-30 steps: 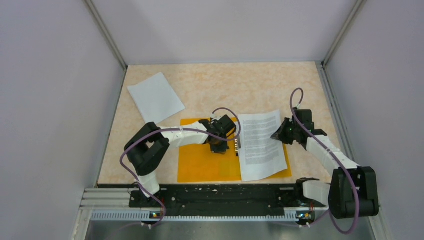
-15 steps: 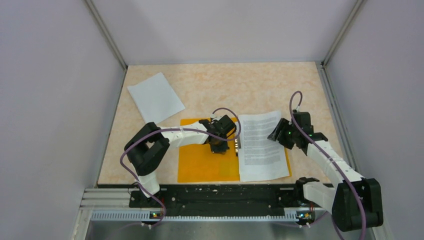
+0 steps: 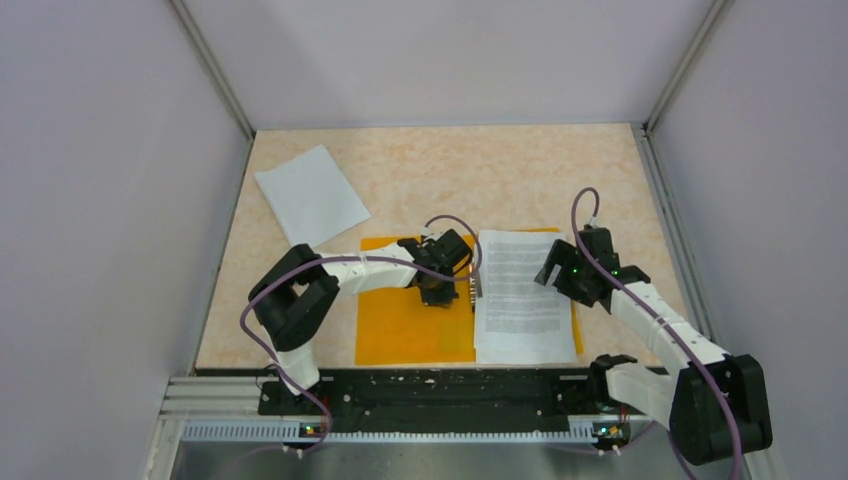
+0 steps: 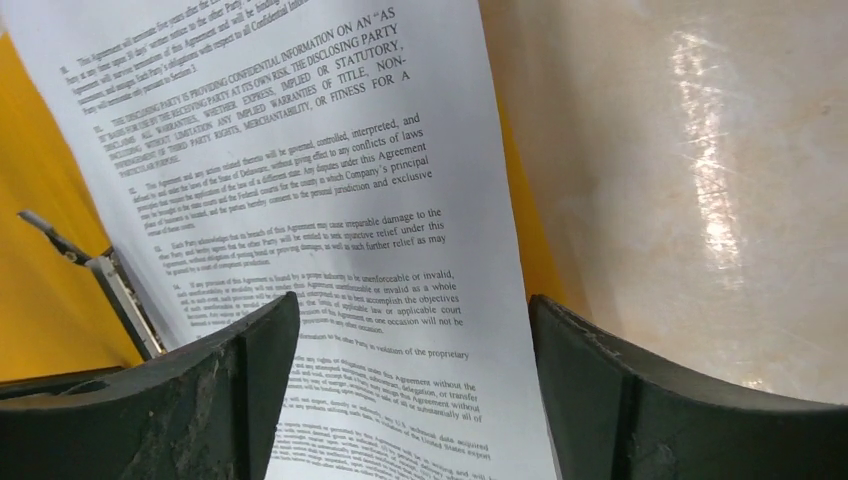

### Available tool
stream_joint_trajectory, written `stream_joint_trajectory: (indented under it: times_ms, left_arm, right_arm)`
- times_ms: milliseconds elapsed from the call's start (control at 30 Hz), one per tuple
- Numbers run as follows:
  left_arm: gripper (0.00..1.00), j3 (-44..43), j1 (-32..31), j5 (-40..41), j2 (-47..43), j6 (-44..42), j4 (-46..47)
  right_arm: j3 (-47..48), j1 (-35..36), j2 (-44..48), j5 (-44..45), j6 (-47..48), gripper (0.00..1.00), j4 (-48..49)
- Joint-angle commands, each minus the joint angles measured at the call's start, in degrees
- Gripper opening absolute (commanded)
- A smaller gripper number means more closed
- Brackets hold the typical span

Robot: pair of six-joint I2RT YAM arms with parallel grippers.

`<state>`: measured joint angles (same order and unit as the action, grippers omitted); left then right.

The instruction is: Put the files into the folder

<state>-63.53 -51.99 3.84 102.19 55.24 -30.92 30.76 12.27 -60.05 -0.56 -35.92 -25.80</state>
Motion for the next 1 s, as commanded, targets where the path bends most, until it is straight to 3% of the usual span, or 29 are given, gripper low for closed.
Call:
stream_joint_trajectory:
  times_ms: [0, 400, 667, 967]
  left_arm:
    - [0.00, -0.93, 1.06, 0.44, 0.13, -1.64, -0.80]
    - [0.00, -1.61, 2.50, -0.75, 0.27, -3.19, -0.84]
    - [0.00, -1.99, 3.00, -1.18, 0.84, -3.56, -0.91]
    - [0.00, -2.25, 3.55, -1.69, 1.37, -3.91, -0.95]
  right_arm:
    - [3.45, 0.56, 1.16, 5.36, 1.15, 0.85, -0.83]
    - [10.19, 0.00, -9.59, 11.29, 3.99, 0.93, 5.33]
    - [13.77, -2.51, -19.13, 8.41, 9.36, 0.99, 14.33]
    - [18.31, -2.51, -25.64, 4.78, 10.24, 0.99, 16.28]
